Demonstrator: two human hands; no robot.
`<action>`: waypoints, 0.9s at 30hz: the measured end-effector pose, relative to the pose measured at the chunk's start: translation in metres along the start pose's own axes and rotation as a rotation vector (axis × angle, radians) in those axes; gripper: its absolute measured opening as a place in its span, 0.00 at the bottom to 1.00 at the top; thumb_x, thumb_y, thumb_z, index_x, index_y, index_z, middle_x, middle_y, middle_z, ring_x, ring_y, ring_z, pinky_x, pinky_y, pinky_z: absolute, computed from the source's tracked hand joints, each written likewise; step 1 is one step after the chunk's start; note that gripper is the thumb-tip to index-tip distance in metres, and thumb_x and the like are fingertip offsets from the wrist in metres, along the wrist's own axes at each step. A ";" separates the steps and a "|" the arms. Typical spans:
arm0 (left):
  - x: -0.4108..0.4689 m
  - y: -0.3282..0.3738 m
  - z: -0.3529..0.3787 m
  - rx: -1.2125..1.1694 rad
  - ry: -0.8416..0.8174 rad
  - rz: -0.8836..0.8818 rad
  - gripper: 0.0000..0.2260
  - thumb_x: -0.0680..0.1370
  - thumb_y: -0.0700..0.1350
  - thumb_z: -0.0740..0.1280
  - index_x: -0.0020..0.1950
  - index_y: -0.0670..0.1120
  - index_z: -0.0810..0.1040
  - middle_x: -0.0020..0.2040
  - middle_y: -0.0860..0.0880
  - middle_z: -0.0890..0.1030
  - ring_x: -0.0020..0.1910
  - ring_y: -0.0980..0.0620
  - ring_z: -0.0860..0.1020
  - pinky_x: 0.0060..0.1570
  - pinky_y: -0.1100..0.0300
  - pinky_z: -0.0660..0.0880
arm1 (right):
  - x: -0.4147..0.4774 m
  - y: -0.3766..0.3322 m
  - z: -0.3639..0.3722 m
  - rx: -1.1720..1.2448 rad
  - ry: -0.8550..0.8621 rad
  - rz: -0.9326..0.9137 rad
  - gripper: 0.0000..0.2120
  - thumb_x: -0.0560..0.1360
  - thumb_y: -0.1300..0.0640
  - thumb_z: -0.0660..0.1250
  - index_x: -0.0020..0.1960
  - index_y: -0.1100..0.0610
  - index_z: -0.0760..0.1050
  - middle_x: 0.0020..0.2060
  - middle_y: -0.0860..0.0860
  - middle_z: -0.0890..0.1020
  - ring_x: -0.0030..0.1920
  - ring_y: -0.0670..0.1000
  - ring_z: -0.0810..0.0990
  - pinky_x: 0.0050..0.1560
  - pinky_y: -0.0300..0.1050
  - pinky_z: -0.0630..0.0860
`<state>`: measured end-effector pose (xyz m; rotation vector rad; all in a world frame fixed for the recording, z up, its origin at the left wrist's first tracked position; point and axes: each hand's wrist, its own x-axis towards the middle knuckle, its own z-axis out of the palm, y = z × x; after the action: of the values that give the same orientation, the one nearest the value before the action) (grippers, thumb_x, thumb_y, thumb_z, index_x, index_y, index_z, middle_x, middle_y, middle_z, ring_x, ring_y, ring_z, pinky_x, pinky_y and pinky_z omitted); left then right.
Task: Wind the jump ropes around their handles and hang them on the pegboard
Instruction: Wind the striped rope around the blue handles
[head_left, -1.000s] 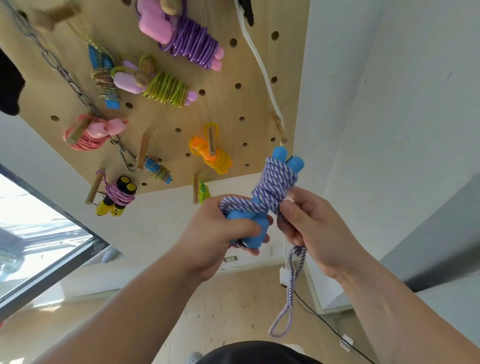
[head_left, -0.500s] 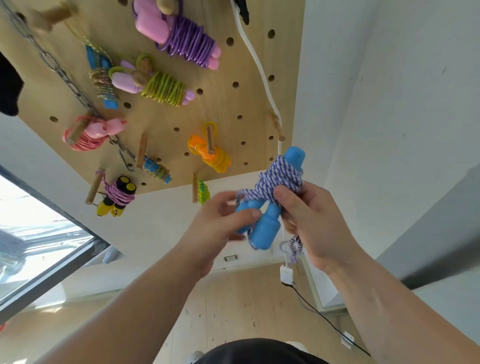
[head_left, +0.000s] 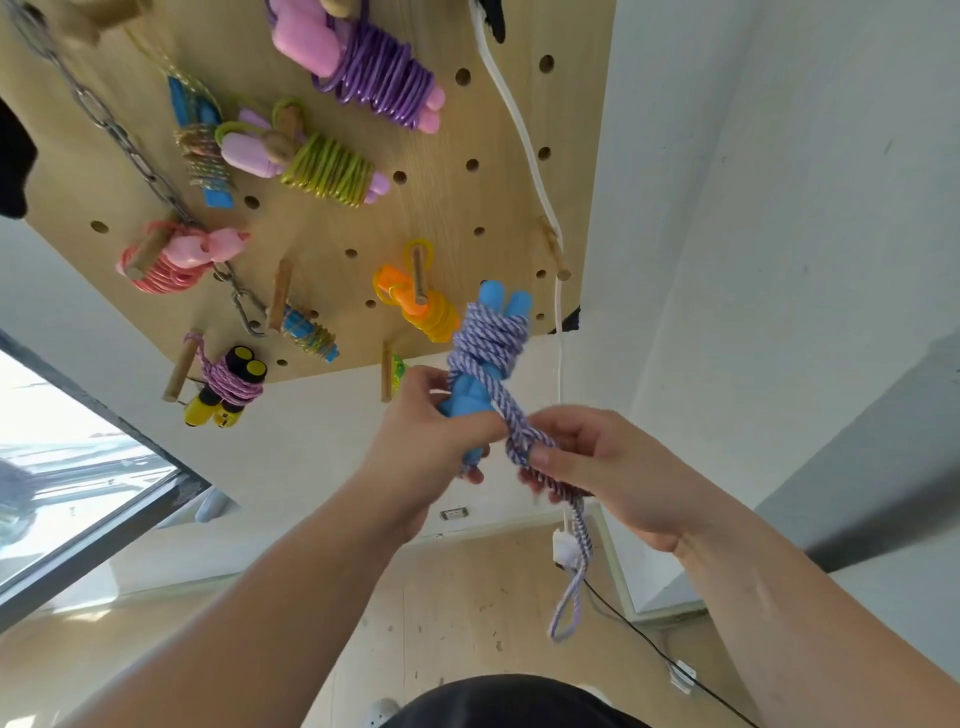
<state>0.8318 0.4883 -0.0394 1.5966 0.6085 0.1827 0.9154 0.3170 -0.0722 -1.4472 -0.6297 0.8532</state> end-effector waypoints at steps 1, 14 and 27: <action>0.003 0.002 -0.004 -0.042 0.019 -0.015 0.26 0.60 0.43 0.75 0.56 0.48 0.70 0.52 0.38 0.79 0.38 0.46 0.79 0.32 0.54 0.77 | -0.001 0.005 -0.001 -0.038 0.001 0.015 0.05 0.80 0.59 0.67 0.51 0.56 0.82 0.35 0.54 0.81 0.35 0.51 0.76 0.37 0.43 0.72; 0.003 0.002 -0.026 -0.248 -0.388 -0.104 0.28 0.55 0.41 0.76 0.53 0.35 0.78 0.45 0.37 0.80 0.36 0.41 0.79 0.27 0.56 0.74 | 0.005 0.048 -0.025 -0.327 -0.037 0.095 0.15 0.82 0.46 0.60 0.44 0.52 0.80 0.32 0.52 0.68 0.35 0.51 0.66 0.39 0.45 0.66; 0.013 -0.034 -0.005 0.917 -0.265 -0.026 0.27 0.60 0.52 0.83 0.55 0.50 0.79 0.48 0.52 0.79 0.43 0.53 0.80 0.45 0.55 0.82 | 0.044 -0.016 -0.012 -1.198 -0.142 0.020 0.13 0.81 0.50 0.62 0.43 0.55 0.78 0.38 0.51 0.80 0.40 0.51 0.78 0.44 0.51 0.76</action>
<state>0.8310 0.4990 -0.0740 2.4363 0.5275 -0.3828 0.9524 0.3461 -0.0628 -2.4551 -1.3638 0.5775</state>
